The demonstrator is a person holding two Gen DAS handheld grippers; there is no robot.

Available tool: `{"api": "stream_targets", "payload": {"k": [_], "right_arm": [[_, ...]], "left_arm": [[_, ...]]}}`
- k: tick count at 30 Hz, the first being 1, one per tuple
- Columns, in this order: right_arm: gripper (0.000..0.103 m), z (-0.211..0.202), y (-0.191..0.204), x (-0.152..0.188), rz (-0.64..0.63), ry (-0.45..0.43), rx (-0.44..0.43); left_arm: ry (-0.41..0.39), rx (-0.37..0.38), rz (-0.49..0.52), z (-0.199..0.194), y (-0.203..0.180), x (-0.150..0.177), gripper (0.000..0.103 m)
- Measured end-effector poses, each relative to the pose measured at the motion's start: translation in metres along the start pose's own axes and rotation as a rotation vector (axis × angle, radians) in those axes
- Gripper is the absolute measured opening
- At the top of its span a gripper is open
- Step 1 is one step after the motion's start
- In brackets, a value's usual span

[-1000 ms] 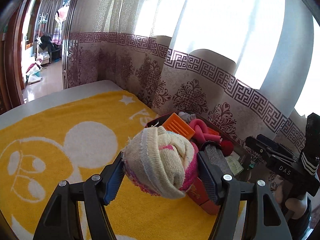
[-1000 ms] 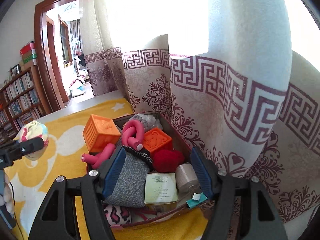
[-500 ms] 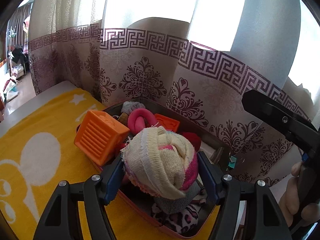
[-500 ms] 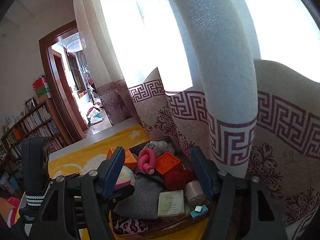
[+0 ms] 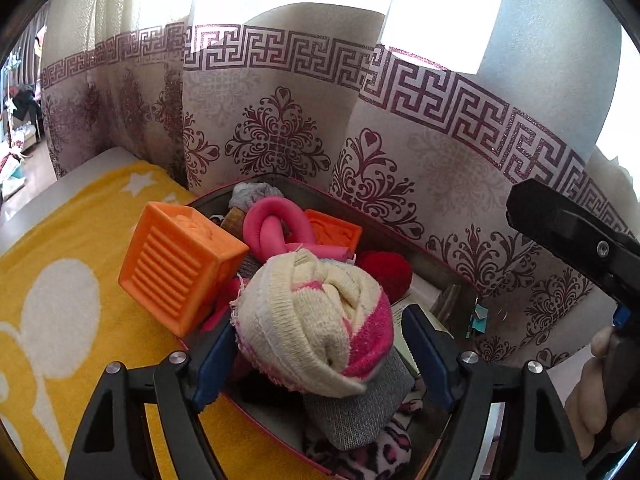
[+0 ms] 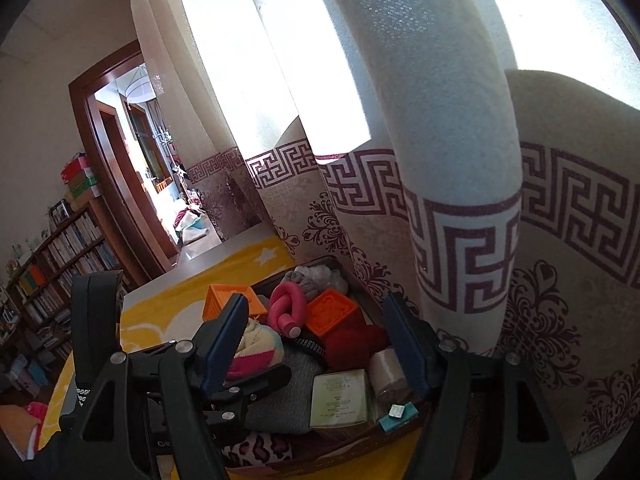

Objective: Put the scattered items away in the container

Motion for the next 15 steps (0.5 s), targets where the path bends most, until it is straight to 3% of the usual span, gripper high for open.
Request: {"api": "stream_targets", "payload": {"k": [6,8,9,12,15], "right_arm": [[0.082,-0.010,-0.003,0.002,0.008,0.016,0.008],[0.082,-0.011,-0.003,0.006,-0.015,0.029,0.024],[0.082,-0.012,-0.004,0.010,-0.028,0.039,0.032],[0.083,-0.013,-0.006,0.023,-0.066,0.073,0.059],[0.083,-0.011,-0.012,0.039,-0.103,0.114,0.121]], "left_arm": [[-0.018,-0.032,-0.012,-0.020,-0.002,0.003,0.084],[-0.028,-0.099,-0.003,-0.030,-0.001,0.005,0.089],[-0.032,-0.142,0.002,-0.036,0.002,0.007,0.100],[-0.058,-0.234,-0.001,-0.055,0.009,0.014,0.102],[-0.069,-0.277,-0.027,-0.068,0.012,0.020,0.103]]}}
Point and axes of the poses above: each gripper's, at about its wrist camera, not at the fingertips, and z roughly the way its jaws point, y to its left, x to its underside, the point moved 9 cm from there along z, roughly the way its jaws point, and after that the axes turned 14 degrees about z, right-handed, at the moved point
